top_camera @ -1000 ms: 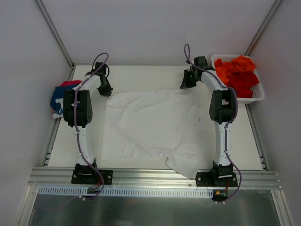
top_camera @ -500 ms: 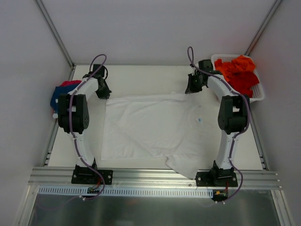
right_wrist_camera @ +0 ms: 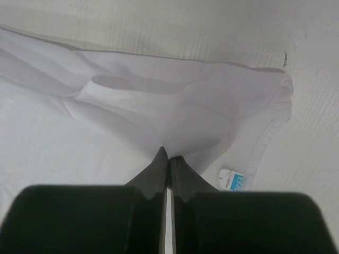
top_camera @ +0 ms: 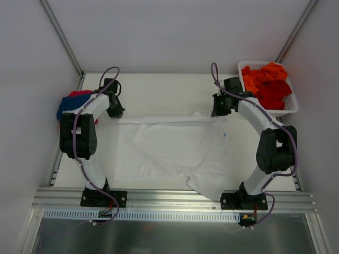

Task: Fold and stack the t-shirts
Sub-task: Fold the tshirt

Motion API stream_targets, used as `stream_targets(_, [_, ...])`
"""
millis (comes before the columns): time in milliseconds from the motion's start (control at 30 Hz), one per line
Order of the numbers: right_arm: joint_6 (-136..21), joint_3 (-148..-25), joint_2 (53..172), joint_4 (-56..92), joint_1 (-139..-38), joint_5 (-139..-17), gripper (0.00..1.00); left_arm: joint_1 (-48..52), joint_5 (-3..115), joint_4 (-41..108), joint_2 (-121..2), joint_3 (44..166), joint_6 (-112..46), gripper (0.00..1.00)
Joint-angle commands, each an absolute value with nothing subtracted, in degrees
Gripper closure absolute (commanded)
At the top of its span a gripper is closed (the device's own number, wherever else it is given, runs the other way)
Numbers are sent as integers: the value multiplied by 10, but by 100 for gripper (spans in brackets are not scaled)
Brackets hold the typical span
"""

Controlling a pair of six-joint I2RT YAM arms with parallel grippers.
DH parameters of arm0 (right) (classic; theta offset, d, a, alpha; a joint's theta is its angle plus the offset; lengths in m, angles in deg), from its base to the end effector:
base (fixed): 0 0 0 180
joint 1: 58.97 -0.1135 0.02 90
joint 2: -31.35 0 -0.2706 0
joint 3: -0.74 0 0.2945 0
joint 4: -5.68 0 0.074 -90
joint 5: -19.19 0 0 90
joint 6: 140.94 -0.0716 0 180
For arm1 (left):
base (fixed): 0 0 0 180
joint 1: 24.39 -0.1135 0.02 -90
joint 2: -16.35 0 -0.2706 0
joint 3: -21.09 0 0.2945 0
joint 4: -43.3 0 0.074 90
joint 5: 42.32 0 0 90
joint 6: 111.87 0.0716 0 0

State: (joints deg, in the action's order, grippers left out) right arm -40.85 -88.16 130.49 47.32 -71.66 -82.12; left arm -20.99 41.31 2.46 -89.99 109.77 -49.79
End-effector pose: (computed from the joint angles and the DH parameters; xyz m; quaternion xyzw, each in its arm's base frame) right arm 0.4279 0.1108 0.2149 -0.2173 0.9157 0.1005 0.3228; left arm 0.4523 -0.0189 0.1601 -0.2188 0.9359 -0.0217 0.2754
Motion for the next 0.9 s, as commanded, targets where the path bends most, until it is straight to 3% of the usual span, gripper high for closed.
stream_targets(0, [-408, -863, 1244, 488, -729, -787, 100, -206, 392, 21, -859, 1076, -508, 100])
stream_targets(733, [-456, -730, 1112, 558, -802, -712, 100, -201, 377, 22, -798, 1003, -502, 100])
stream_targets(800, [-460, -725, 1110, 566, -805, -712, 100, -197, 383, 22, -795, 999, -500, 87])
stream_targets(833, [-467, -717, 1108, 566, -806, -692, 100, -196, 382, 22, -789, 995, -500, 64])
stream_targets(867, [-471, -711, 1105, 565, -806, -690, 99, -193, 370, 23, -786, 991, -501, 50])
